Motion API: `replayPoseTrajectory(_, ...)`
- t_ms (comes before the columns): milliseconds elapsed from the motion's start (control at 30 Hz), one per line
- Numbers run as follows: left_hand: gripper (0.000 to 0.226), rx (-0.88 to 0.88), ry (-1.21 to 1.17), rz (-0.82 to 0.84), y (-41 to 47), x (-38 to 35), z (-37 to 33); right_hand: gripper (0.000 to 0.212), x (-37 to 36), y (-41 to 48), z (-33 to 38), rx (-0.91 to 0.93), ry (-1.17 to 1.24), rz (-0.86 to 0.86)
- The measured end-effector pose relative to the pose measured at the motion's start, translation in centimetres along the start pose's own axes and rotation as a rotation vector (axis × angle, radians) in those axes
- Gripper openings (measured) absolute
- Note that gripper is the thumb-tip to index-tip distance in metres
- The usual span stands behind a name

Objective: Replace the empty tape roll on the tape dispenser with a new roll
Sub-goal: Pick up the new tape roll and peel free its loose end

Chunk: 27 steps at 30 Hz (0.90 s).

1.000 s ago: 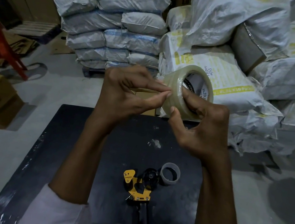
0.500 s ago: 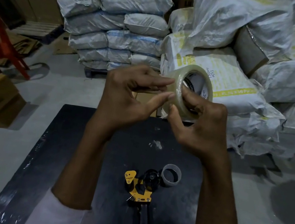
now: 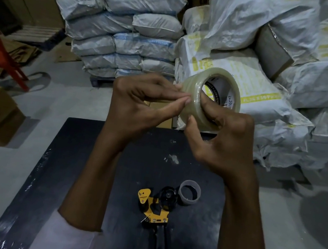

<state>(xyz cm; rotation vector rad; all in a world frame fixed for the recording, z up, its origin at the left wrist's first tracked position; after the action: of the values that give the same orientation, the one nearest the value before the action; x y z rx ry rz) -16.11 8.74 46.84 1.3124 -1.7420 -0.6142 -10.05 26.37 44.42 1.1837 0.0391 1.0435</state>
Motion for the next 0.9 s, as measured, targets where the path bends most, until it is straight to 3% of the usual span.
replayPoseTrajectory(300, 0.022, 0.095, -0.079, -0.021, 0.0, -1.0, 1.5, 0.046, 0.3, -0.2, -0.1, 0.026, -0.066, -0.057)
replayPoseTrajectory(900, 0.025, 0.076, -0.132, -0.032, 0.5, -1.9, 0.8, 0.045, 1.2, -0.4, -0.5, -0.013, -0.088, -0.097)
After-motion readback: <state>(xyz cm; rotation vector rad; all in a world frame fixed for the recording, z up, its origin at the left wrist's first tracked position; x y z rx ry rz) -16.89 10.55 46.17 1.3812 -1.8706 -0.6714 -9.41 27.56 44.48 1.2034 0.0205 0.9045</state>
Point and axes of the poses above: each hand's wrist, its own y-axis towards the middle knuckle, its own x-axis out of the back of the hand, z = x × y, the point moved 9 cm from there along y, towards the middle knuckle, and after that the axes turned 4 degrees about z, right-handed, at the moved point
